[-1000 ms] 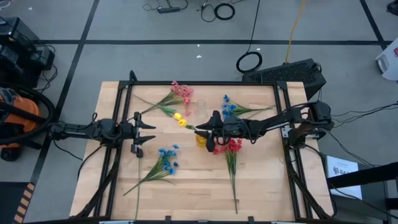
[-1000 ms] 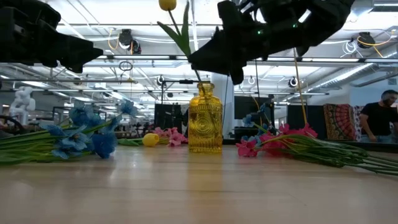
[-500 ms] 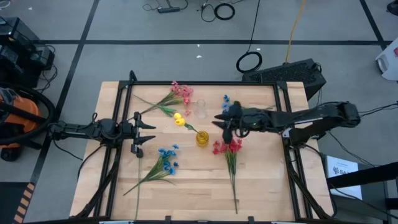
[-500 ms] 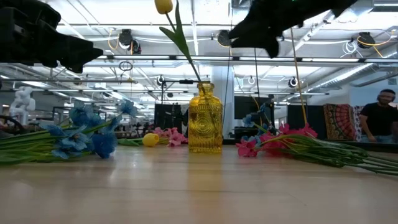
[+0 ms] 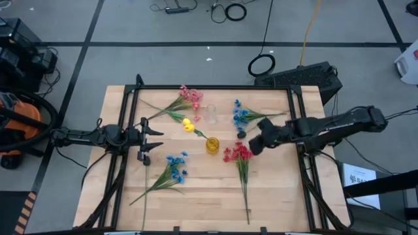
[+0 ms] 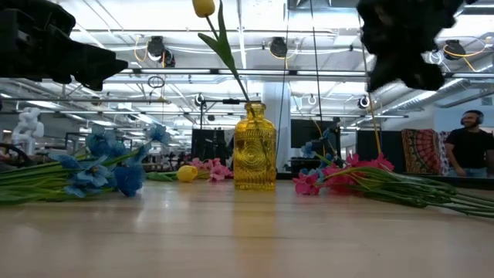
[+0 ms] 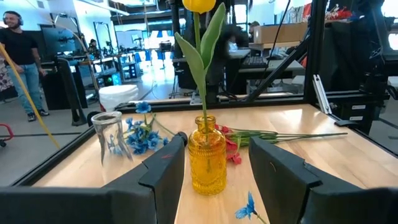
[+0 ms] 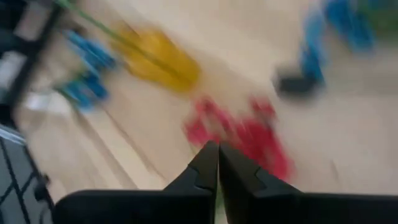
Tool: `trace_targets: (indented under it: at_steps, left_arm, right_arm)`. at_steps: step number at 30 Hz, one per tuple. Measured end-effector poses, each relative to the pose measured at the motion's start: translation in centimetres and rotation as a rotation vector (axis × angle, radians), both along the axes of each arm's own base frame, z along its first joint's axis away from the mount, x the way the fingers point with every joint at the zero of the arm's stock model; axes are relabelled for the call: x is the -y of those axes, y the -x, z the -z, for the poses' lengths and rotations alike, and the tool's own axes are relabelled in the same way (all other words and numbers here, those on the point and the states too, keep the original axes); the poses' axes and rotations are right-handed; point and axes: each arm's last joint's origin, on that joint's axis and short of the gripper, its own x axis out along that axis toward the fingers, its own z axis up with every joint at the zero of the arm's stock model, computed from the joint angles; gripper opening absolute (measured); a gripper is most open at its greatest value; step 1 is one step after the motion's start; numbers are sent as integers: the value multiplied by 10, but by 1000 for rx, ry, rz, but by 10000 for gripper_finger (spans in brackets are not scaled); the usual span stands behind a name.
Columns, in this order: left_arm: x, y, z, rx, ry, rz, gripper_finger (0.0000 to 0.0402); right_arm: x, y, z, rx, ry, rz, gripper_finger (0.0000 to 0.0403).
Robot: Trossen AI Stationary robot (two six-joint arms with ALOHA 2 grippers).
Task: Sort flowers into vase by color
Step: Put the left black flower into the transparent flower vase
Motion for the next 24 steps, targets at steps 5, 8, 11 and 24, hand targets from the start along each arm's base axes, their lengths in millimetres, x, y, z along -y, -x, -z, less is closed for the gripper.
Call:
trace_targets:
  at_steps: [5,8,11,24]
  left_arm:
    - [0,0,-5,53,305,20,187]
    - [0,1,-10,102,455,41,187]
    - [-2,2,-15,143,578,-2,187]
    - [-2,-5,-73,-184,718,-217,187]
  right_arm:
    - [-13,11,17,-222,-80,35,1]
    - [-17,12,21,-262,-67,23,1]
    - [-18,10,23,-272,-54,10,1]
    - [-11,8,23,-263,61,29,0]
